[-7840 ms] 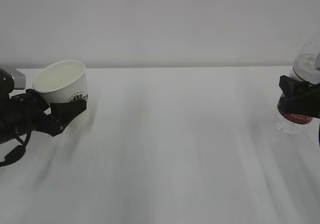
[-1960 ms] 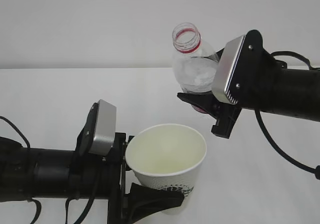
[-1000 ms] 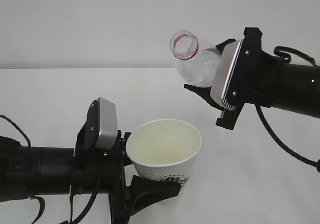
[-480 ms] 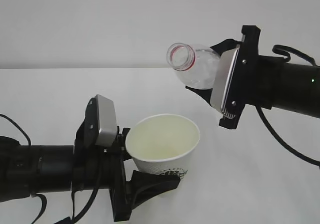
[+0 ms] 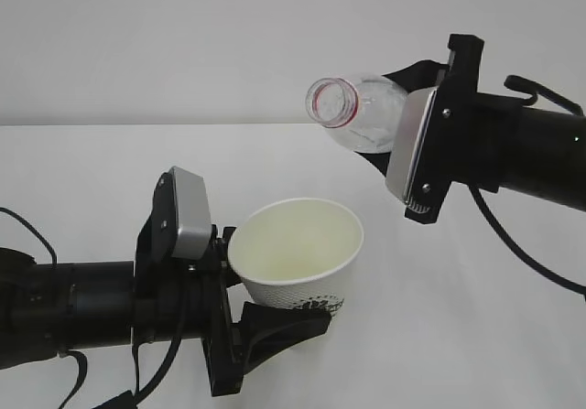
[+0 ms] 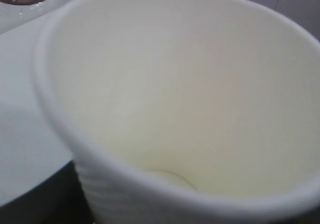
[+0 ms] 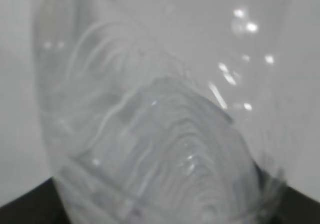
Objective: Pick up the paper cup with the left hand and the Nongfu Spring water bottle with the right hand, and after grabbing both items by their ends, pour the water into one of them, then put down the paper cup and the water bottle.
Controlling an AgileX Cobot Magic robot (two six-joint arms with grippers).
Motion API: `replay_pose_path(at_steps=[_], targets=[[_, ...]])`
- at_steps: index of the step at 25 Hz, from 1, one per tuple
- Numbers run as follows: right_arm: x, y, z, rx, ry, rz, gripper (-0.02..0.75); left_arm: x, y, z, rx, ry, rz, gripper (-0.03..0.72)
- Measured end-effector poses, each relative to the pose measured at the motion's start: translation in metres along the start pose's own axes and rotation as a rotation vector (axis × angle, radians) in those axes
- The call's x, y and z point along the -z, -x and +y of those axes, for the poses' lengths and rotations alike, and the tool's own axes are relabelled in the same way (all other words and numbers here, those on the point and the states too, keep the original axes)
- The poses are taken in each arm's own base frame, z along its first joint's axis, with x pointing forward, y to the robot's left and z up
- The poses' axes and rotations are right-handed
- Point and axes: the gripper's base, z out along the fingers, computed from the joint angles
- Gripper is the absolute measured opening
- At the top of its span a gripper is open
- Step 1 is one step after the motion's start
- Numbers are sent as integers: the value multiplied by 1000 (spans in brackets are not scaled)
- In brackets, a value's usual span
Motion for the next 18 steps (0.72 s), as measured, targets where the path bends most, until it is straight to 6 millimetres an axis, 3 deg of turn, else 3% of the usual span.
replay_pose_path(at_steps=[18], targets=[[0, 1, -3, 113, -31, -10, 475, 0, 0, 0, 0, 0, 0, 528]])
